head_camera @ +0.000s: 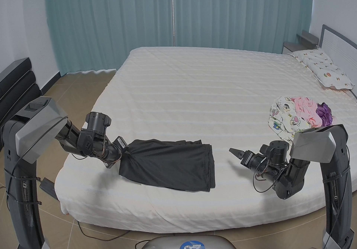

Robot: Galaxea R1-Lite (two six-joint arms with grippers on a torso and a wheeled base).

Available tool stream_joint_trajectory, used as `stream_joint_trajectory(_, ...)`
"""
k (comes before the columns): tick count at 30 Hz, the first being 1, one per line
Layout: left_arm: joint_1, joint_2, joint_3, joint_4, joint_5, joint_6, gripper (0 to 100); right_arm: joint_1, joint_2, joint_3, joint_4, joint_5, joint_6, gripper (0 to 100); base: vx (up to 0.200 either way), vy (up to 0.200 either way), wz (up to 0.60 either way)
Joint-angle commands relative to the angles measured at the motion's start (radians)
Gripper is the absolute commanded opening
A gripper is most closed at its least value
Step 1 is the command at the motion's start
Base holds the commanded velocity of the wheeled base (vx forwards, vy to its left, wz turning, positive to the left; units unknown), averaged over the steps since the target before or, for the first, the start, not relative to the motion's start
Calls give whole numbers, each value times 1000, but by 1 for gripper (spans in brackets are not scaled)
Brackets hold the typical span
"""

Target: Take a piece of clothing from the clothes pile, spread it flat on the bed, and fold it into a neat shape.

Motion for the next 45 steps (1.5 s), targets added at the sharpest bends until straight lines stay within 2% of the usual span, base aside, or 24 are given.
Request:
stream_joint_trajectory(1,0,0,5,-1,-1,2,0,10,0,0,-1,1,0,100,0,0,0)
stream_joint_trajectory(2,-2,-2,13,-1,-1,3,100,26,-4,1,-1,1,0,100,0,0,0)
stream_joint_trajectory(11,1,-5,8,48,23,29,100,165,3,31,7,2,-3,100,0,0,0)
stream_joint_trajectory(14,17,-3,2,40,23,25,100,176,3,29,19,17,-6,100,0,0,0)
stream_joint_trajectory(21,32,9,-44,48,22,14,100,199,-20,52,78,120,-14,100,0,0,0)
stream_joint_trajectory(32,37,13,-61,48,22,-3,100,195,-35,44,167,129,-38,100,0,0,0)
stream_joint_trajectory(33,37,13,-61,48,22,-3,100,191,-47,47,223,129,-67,0,0,0,0)
stream_joint_trajectory(35,38,13,-61,48,23,-3,100,191,-49,51,257,129,-101,0,0,0,0)
stream_joint_trajectory(36,40,13,-62,48,22,-3,100,190,-47,55,277,128,-155,0,0,0,0)
stream_joint_trajectory(37,41,13,-64,48,23,-3,100,190,-49,58,276,128,-170,0,0,0,0)
stream_joint_trajectory(45,43,15,-65,50,23,-3,100,190,-83,100,271,129,-182,0,0,0,0)
